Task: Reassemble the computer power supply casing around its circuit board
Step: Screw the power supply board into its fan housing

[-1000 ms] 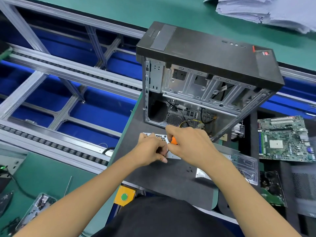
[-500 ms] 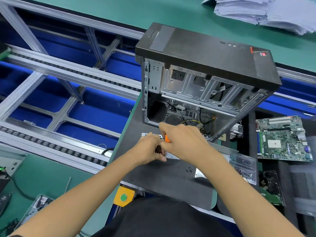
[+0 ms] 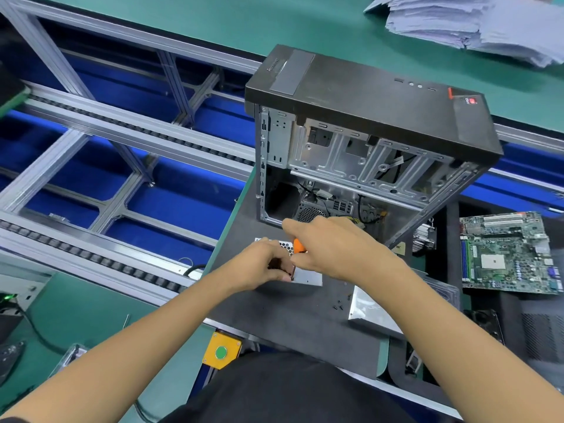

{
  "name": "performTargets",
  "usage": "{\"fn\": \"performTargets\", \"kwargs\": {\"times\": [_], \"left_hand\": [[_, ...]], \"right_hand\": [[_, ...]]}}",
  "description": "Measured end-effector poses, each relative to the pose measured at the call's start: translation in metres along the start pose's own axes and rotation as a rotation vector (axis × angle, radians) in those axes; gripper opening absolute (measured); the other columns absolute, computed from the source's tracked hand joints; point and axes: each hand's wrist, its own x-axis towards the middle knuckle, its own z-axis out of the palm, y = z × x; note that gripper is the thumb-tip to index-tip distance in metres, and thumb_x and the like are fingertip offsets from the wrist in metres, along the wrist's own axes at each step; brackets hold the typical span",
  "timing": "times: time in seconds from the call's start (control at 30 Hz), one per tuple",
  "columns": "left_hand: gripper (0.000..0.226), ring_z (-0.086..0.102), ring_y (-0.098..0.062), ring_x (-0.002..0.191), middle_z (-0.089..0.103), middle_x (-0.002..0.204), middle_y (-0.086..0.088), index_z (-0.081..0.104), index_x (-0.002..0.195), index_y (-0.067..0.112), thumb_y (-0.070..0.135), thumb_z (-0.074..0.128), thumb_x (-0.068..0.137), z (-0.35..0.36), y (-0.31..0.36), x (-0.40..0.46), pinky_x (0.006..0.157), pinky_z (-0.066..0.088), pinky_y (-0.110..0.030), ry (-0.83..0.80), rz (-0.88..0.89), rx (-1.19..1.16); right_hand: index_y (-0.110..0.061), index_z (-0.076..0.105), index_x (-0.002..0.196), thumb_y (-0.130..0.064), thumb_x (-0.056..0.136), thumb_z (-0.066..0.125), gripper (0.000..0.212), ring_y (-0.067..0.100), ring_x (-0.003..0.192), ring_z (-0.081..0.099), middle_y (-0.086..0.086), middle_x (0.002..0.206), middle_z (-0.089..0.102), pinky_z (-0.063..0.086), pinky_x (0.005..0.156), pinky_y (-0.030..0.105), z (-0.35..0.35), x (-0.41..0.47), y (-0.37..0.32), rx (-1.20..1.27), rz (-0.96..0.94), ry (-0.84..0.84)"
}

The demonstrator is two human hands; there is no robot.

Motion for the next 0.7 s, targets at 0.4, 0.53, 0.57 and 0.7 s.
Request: {"fn": "performTargets", "kwargs": {"times": [0.4, 0.53, 0.57, 0.7], "left_hand": [[0.008, 0.065, -0.016, 0.075, 0.072, 0.08, 0.001, 0.075, 0.084, 0.009, 0.015, 0.08, 0.084, -0.001, 0.017, -0.016, 0.073, 0.053, -0.039, 0.23, 0.046, -0.248], [0.012, 0.069, -0.012, 0.082, 0.075, 0.086, 0.007, 0.076, 0.092, 0.015, 0.024, 0.08, 0.086, -0.005, 0.02, -0.016, 0.078, 0.054, -0.034, 0.159, -0.014, -0.313], [0.017, 0.069, -0.01, 0.084, 0.074, 0.088, 0.009, 0.075, 0.095, 0.018, 0.029, 0.081, 0.085, -0.007, 0.023, -0.017, 0.077, 0.054, -0.032, 0.135, -0.035, -0.314], [0.046, 0.065, -0.006, 0.084, 0.07, 0.089, 0.015, 0.062, 0.101, 0.043, 0.069, 0.08, 0.067, -0.019, 0.04, -0.023, 0.07, 0.052, -0.031, 0.262, -0.085, -0.102]], "right_hand": [[-0.029, 0.027, 0.094, -0.041, 0.083, 0.035, 0.018, 0.017, 0.045, 0.031, -0.007, 0.068, 0.044, 0.021, 0.045, 0.029, -0.003, 0.0, 0.0, -0.191, -0.272, 0.079], [-0.028, 0.034, 0.096, -0.03, 0.09, 0.043, 0.011, 0.024, 0.054, 0.045, -0.007, 0.075, 0.047, 0.02, 0.044, 0.029, -0.012, 0.006, 0.008, -0.23, -0.386, 0.017], [-0.028, 0.032, 0.094, -0.029, 0.089, 0.047, 0.016, 0.025, 0.054, 0.048, -0.006, 0.073, 0.051, 0.021, 0.044, 0.029, -0.013, 0.008, 0.009, -0.253, -0.383, 0.022], [-0.029, 0.046, 0.1, -0.034, 0.085, 0.048, 0.016, 0.023, 0.045, 0.04, -0.003, 0.052, 0.036, 0.021, 0.044, 0.029, -0.014, 0.015, 0.005, -0.364, -0.365, 0.058]]}}
